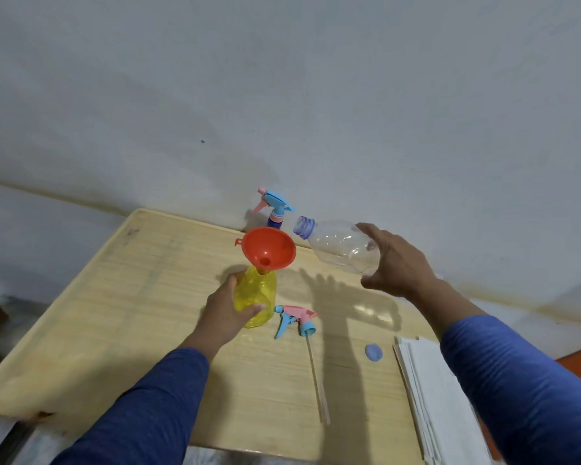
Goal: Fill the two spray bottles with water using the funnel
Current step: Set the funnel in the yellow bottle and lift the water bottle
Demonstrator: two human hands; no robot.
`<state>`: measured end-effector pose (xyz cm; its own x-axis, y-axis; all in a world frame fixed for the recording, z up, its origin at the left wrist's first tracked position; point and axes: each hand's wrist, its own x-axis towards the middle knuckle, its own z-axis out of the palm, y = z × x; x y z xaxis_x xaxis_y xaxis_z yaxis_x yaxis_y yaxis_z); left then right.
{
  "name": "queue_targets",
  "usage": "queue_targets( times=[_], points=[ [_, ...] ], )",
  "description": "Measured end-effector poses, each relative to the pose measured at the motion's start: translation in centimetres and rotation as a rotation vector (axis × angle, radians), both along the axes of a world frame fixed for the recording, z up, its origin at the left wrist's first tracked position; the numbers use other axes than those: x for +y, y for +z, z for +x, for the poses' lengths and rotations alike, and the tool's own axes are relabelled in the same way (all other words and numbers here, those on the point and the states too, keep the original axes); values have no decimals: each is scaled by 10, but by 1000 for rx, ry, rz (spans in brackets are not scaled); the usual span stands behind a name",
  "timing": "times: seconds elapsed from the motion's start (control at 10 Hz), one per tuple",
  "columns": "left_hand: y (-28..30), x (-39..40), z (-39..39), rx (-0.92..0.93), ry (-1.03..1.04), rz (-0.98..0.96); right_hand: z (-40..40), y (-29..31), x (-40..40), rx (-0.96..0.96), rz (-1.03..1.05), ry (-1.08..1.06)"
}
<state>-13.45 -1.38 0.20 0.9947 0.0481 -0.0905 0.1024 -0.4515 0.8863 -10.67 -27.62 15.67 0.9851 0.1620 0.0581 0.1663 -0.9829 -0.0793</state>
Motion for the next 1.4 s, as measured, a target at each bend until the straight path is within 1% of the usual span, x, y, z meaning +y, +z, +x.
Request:
queue_targets(
  times=[0.1, 0.2, 0.5, 0.9, 1.2, 1.4],
  points=[
    [0, 0, 0, -8, -2, -9, 1, 8, -2, -18, -120, 18],
    [1, -1, -1, -14, -10, -19, 2, 11, -1, -38, -189, 32],
    [-1, 0, 0, -7, -15, -8, 5, 16, 0, -100, -323, 64],
    [1, -1, 1, -10, -9, 14, 9, 22, 5, -148, -376, 91],
    [-1, 0, 0, -12, -8, -22, 10, 23, 5, -146, -397, 94],
    [-1, 0, 1, -8, -7, -9, 11, 25, 5, -155, -445, 104]
  ],
)
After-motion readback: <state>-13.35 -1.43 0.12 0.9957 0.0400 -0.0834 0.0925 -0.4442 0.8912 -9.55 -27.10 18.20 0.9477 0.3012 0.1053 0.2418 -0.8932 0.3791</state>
